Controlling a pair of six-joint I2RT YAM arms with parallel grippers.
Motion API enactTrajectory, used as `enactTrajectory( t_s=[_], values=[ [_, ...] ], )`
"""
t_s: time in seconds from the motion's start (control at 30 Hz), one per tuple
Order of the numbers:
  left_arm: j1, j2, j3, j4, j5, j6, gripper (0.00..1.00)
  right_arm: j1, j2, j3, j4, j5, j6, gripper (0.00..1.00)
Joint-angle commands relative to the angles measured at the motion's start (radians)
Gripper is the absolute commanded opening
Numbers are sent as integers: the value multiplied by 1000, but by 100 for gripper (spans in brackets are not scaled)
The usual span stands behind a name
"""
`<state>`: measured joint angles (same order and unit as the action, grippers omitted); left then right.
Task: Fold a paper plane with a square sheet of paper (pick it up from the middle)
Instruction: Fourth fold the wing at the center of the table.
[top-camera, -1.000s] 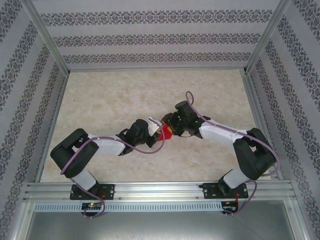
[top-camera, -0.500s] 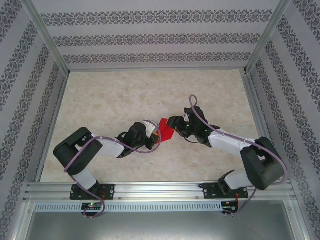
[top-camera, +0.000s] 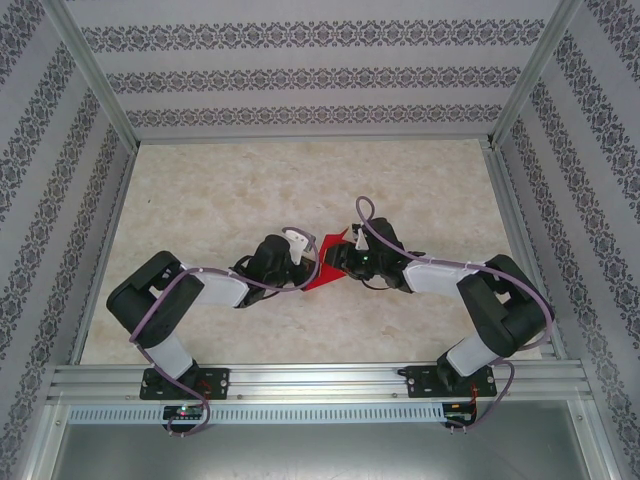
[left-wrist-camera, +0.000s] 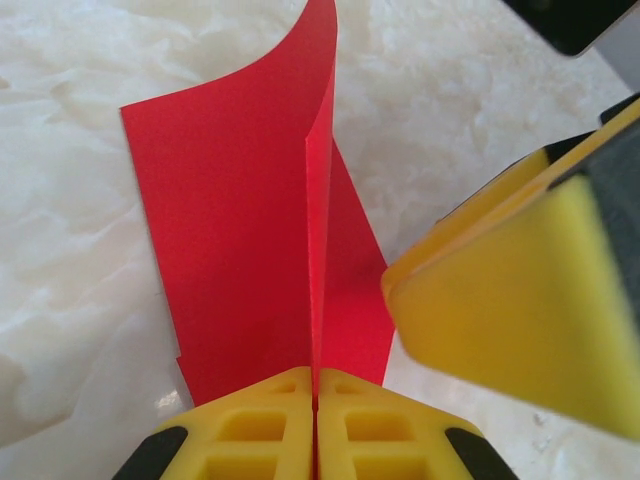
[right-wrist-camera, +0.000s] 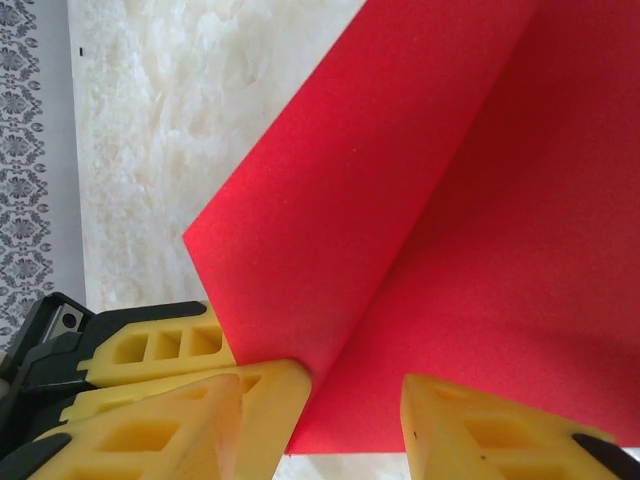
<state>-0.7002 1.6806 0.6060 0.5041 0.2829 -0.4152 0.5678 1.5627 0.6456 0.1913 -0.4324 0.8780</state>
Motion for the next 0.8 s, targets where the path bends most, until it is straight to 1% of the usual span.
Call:
enactTrajectory(
  t_s=[0.0,0.37,0.53,0.77],
  values=[
    [17,-11,25,-23,76,-57,9,3,14,30,5,-4,-46,46],
    [25,52,50,-15,130,-89,9,-47,24,-27,134,-68,-17,49],
    [32,68,49,-5,124,-108,9,-64,17,-39,117,-61,-41,49],
    [40,85,47,16,140,-126,9,-69,71,-3,98,-59,-45,49]
  ],
)
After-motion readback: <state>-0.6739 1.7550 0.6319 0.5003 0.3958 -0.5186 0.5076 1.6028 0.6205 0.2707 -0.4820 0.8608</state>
